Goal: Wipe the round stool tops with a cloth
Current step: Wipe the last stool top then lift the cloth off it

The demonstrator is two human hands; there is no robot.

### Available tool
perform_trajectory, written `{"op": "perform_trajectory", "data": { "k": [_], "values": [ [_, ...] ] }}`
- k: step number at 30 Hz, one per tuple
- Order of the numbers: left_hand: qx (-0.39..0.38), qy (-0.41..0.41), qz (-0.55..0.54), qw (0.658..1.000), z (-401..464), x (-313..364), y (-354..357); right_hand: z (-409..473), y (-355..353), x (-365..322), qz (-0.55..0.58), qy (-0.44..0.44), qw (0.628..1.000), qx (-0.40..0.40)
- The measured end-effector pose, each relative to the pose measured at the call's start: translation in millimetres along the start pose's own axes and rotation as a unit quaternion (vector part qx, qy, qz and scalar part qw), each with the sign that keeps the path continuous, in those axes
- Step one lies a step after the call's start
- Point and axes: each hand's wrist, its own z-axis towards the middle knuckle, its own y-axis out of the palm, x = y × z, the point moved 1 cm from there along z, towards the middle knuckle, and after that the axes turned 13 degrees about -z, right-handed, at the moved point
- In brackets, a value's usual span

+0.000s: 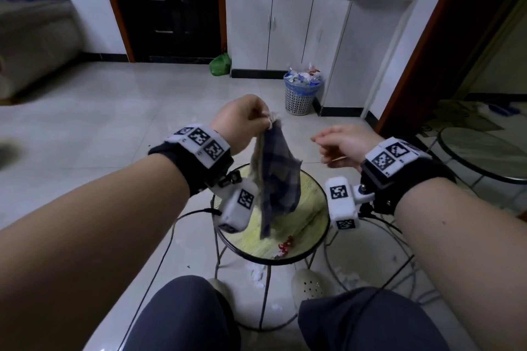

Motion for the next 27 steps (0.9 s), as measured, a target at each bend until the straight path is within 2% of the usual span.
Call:
{"op": "perform_trajectory", "data": {
  "k": [2,7,11,13,16,19,23,27],
  "values": [
    [-0.003,-0.001,-0.031,1.0,4.1,0.3,-4.3,-0.9,-0.7,2.6,-0.045,-0.053,0.998,0.004],
    [-0.073,0.021,-0.109,0.991,10.1,5.0,-5.7,-1.7,18.0,-5.8,-0.117,-0.15,0.98,-0.058],
    [-0.114,0.029,-0.154,0.981,7.0,5.5,-3.5,2.1,29.1,-13.3,-0.067,-0.179,0.977,-0.091],
    [-0.12,0.027,-0.172,0.977,6.3,3.2,-3.5,1.2,30.5,-13.4,-0.063,-0.175,0.98,-0.075],
    [-0.096,0.024,-0.161,0.982,6.7,-2.0,-7.2,0.7,29.8,-9.2,-0.147,-0.167,0.974,-0.035],
    [-0.055,0.024,-0.152,0.987,8.0,-5.6,-10.3,-0.3,26.9,-4.4,-0.173,-0.146,0.973,-0.044],
    [0.022,0.017,-0.208,0.978,9.6,-5.0,-17.6,-0.6,29.3,0.8,-0.256,-0.122,0.957,-0.06],
    [0.074,-0.025,-0.2,0.977,8.1,-18.9,-27.2,8.2,18.7,-4.4,-0.273,-0.092,0.957,-0.023]
  ]
}}
